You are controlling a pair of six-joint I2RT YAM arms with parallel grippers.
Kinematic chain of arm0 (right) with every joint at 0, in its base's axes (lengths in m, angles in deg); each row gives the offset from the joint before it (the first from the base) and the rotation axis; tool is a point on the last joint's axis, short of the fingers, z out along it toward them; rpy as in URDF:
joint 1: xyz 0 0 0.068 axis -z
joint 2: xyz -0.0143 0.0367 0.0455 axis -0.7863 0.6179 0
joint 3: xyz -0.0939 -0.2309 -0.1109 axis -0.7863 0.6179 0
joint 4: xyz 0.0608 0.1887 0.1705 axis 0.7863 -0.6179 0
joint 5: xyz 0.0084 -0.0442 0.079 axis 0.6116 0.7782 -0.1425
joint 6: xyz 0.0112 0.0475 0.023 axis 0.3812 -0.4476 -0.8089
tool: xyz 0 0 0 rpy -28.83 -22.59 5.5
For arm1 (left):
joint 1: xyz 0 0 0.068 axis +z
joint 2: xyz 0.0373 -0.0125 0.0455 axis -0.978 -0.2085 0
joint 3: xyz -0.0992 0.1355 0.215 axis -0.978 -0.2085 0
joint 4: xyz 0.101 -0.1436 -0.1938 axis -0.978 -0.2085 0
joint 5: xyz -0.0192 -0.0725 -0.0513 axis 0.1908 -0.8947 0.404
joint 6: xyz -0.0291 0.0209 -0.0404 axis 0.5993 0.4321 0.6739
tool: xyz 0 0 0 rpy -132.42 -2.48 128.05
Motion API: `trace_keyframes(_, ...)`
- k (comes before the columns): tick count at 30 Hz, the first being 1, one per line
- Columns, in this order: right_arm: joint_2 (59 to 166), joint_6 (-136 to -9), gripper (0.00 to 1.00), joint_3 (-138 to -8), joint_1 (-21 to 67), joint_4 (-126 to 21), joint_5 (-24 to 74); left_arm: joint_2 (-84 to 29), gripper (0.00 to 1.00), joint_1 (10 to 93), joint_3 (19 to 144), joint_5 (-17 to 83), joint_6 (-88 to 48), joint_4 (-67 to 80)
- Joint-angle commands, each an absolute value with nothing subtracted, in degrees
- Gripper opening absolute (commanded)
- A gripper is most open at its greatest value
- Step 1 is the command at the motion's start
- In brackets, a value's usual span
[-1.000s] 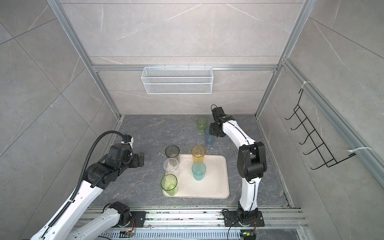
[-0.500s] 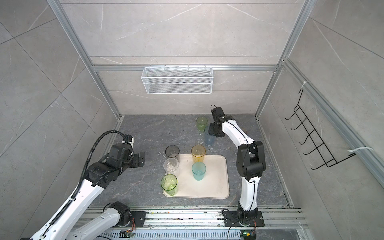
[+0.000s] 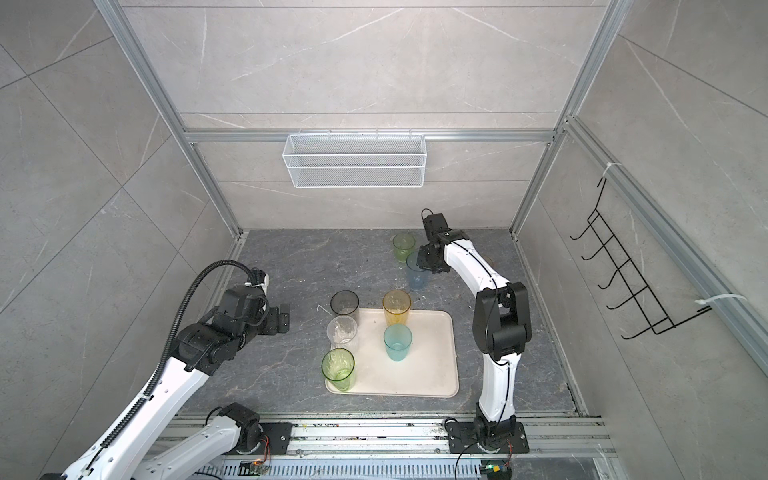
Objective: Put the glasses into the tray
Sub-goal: 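Lower the right gripper and close it on the blue cup's rim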
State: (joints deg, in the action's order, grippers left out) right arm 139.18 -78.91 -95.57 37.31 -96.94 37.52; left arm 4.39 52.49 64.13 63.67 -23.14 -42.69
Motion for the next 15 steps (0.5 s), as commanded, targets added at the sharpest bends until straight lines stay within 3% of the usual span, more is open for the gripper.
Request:
trace_keyframes(1, 140.1, -78.3, 0.16, -97.1, 37.4, -98.7, 37.7, 4.6, 0.99, 52.7, 64.9, 64.9, -24.5, -42.0)
trace_keyframes(15, 138.2, -76.3, 0.04, -97.7, 37.4, -101.1, 39.8, 4.8, 0.99, 52.7, 64.9, 64.8, -24.5, -42.1)
